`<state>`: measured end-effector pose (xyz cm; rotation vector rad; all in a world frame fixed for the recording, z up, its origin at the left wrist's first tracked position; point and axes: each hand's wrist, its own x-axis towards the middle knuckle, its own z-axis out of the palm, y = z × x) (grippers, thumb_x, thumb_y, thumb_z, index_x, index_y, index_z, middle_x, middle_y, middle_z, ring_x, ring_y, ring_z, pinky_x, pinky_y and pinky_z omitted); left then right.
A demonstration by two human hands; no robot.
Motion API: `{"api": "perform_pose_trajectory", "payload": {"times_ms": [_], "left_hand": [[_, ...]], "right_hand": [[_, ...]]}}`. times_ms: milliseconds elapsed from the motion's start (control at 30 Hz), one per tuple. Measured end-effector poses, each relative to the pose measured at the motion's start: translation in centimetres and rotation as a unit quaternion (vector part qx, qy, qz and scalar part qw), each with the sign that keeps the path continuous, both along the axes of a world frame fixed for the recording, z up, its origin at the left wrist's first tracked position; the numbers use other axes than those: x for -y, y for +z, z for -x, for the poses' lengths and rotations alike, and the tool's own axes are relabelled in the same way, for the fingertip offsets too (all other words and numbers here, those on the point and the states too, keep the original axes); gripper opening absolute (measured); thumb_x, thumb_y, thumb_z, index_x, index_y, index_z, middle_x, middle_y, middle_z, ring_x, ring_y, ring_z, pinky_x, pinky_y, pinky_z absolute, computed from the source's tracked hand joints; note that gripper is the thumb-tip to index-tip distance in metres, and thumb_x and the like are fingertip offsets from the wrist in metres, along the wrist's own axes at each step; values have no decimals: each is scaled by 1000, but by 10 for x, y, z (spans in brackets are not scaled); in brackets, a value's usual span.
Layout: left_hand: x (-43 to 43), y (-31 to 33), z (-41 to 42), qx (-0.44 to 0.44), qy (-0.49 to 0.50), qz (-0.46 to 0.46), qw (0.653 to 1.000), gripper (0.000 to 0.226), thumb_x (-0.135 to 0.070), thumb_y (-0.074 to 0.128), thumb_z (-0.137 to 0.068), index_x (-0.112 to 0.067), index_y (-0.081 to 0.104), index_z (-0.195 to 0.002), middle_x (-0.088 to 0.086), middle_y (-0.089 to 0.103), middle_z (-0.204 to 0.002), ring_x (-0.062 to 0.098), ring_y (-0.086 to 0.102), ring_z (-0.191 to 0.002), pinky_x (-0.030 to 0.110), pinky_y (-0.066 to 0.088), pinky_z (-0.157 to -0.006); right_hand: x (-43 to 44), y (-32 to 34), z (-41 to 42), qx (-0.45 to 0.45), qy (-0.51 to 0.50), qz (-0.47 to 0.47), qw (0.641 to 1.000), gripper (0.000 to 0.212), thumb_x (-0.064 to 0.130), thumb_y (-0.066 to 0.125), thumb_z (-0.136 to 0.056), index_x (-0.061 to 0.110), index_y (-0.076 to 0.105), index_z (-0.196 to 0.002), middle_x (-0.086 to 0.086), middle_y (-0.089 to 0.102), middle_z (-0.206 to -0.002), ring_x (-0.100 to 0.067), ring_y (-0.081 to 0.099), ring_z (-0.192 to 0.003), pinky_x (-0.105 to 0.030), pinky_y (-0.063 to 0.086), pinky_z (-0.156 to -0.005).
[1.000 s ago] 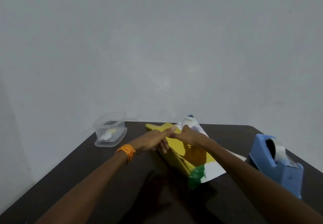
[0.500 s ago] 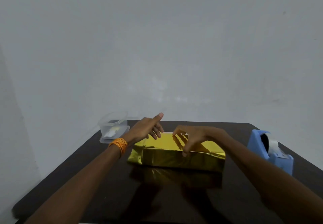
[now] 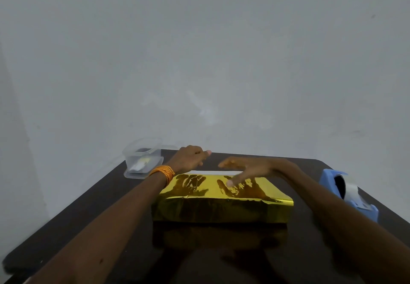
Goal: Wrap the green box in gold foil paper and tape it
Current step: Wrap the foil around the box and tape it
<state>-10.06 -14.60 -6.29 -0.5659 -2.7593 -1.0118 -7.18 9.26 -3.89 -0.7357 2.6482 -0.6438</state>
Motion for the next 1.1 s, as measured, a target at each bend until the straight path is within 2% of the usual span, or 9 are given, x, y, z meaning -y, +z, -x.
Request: {"api": "perform_pose_trajectory", "payload": {"times_ms": [100, 200, 333, 433, 500, 633, 867, 967, 1100], "left_hand": [[5, -7, 24, 4, 11, 34, 999, 31, -28, 46, -102, -4, 64, -112, 13, 67, -110, 29, 61, -100, 31, 45, -80], [12, -16, 49, 29, 33, 102, 994, 29, -13, 47, -100, -3, 61, -123, 15, 61, -127, 30, 56, -114, 33, 44, -94], [18, -35, 79, 113, 13, 225, 968, 38, -14, 54, -97, -3, 53, -133, 14, 53, -137, 32, 51, -123, 36, 42, -100], [24, -54, 104, 144, 18, 242, 959, 50, -17, 59, -94, -8, 43, -141, 16, 49, -143, 32, 50, -126, 38, 43, -103], [26, -63, 115, 142, 24, 238, 961, 64, -23, 62, -94, -10, 31, -149, 17, 42, -150, 33, 45, -133, 41, 41, -109], [27, -67, 132, 143, 48, 244, 958, 91, -25, 73, -84, -15, 17, -155, 16, 39, -152, 36, 46, -132, 44, 44, -107], [29, -58, 121, 14, 53, 242, 969, 36, -17, 77, -76, -12, 68, -111, 7, 64, -117, 26, 59, -105, 31, 51, -85], [35, -39, 108, -41, 44, 145, 988, 18, -5, 75, -75, -12, 68, -90, 5, 66, -98, 24, 61, -93, 26, 47, -74], [46, -6, 82, -109, 35, 54, 992, 26, -2, 79, -72, -16, 63, -87, 2, 68, -89, 22, 64, -82, 24, 48, -69]], "right_hand": [[-6, -2, 26, -77, -91, 81, 990, 49, 43, 50, -102, 17, 47, -143, -1, 47, -145, -19, 44, -133, -29, 35, -101], [-11, -16, 56, -65, -117, 62, 989, 27, 26, 47, -105, 14, 54, -129, -4, 52, -129, -27, 50, -123, -41, 44, -100], [-9, -48, 100, -37, -119, -105, 987, 47, 20, 51, -103, 11, 39, -148, -12, 41, -152, -30, 43, -136, -46, 39, -112], [-8, -65, 128, 6, -110, -184, 977, 52, 14, 53, -99, 18, 38, -149, -13, 45, -147, -32, 51, -127, -50, 48, -103], [-7, -67, 139, 15, -111, -191, 975, 51, 9, 53, -96, 17, 41, -146, -13, 52, -136, -31, 56, -117, -46, 52, -95], [-2, -70, 148, -30, -117, -190, 974, 60, 14, 63, -94, 8, 39, -149, -12, 46, -148, -32, 50, -129, -42, 46, -105], [-10, -69, 139, -141, -127, -193, 963, 29, 33, 75, -81, 17, 65, -103, -2, 62, -102, -20, 51, -97, -33, 42, -83], [-18, -51, 125, -179, -142, -76, 971, 24, 13, 76, -78, 21, 55, -69, 6, 56, -74, -10, 51, -70, -23, 39, -62], [-36, -23, 93, -276, -183, 25, 943, 15, 16, 73, -83, 26, 63, -79, 12, 65, -81, -12, 62, -78, -32, 51, -68]]}}
